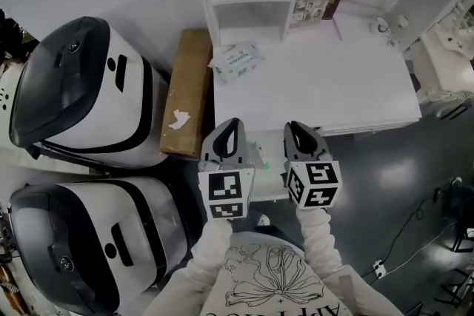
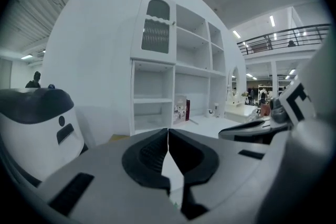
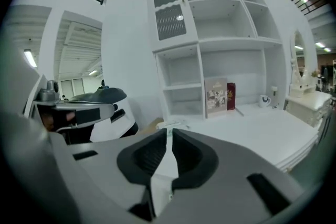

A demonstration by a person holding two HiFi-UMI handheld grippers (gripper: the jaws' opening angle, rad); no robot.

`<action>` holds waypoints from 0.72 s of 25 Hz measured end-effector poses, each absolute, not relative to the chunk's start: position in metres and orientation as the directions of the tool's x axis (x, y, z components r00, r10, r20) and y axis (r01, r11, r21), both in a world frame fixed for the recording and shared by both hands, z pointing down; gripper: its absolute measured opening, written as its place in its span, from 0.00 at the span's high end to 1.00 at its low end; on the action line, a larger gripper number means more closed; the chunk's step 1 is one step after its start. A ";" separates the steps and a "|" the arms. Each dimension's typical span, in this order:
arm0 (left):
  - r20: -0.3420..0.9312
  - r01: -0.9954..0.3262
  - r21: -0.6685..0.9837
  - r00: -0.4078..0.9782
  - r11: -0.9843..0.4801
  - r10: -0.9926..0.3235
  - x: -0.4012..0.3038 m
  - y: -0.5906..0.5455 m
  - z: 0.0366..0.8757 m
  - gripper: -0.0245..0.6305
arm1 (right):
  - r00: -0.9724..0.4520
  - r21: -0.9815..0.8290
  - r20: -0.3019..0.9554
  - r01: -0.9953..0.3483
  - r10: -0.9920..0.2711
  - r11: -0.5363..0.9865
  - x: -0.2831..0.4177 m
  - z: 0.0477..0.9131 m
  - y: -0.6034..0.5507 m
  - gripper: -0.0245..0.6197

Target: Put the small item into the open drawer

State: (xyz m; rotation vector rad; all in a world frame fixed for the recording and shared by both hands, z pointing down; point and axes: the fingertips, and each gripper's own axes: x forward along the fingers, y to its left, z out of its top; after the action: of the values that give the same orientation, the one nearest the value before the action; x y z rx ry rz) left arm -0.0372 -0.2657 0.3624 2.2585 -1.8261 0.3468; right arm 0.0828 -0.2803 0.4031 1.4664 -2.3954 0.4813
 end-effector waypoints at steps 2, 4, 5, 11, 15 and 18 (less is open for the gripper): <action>0.292 -0.980 0.012 0.193 -0.198 -0.937 -0.038 -0.263 0.349 0.95 | -0.437 -0.125 0.382 -0.897 -0.814 0.423 0.086 0.388 -0.279 0.91; 0.265 -0.981 0.002 0.185 -0.192 -0.946 -0.038 -0.262 0.336 0.95 | -0.435 -0.117 0.350 -0.899 -0.830 0.422 0.088 0.372 -0.279 0.91; 0.252 -0.982 -0.004 0.181 -0.188 -0.950 -0.039 -0.262 0.330 0.95 | -0.433 -0.113 0.333 -0.900 -0.837 0.421 0.090 0.365 -0.279 0.91; 0.196 -0.985 -0.029 0.160 -0.169 -0.967 -0.044 -0.255 0.301 0.95 | -0.429 -0.103 0.251 -0.903 -0.868 0.417 0.094 0.328 -0.276 0.92; 0.174 -0.987 -0.038 0.150 -0.159 -0.973 -0.046 -0.252 0.288 0.95 | -0.430 -0.107 0.217 -0.903 -0.876 0.417 0.096 0.312 -0.275 0.92; 0.159 -0.987 -0.036 0.152 -0.159 -0.976 -0.047 -0.248 0.283 0.95 | -0.433 -0.100 0.198 -0.901 -0.879 0.422 0.095 0.305 -0.273 0.93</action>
State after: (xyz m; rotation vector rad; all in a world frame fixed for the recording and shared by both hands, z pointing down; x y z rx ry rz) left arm -0.0472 -0.2482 0.2830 2.3251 -1.9855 0.2228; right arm 0.0949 -0.2729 0.3054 1.6043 -2.5500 0.2894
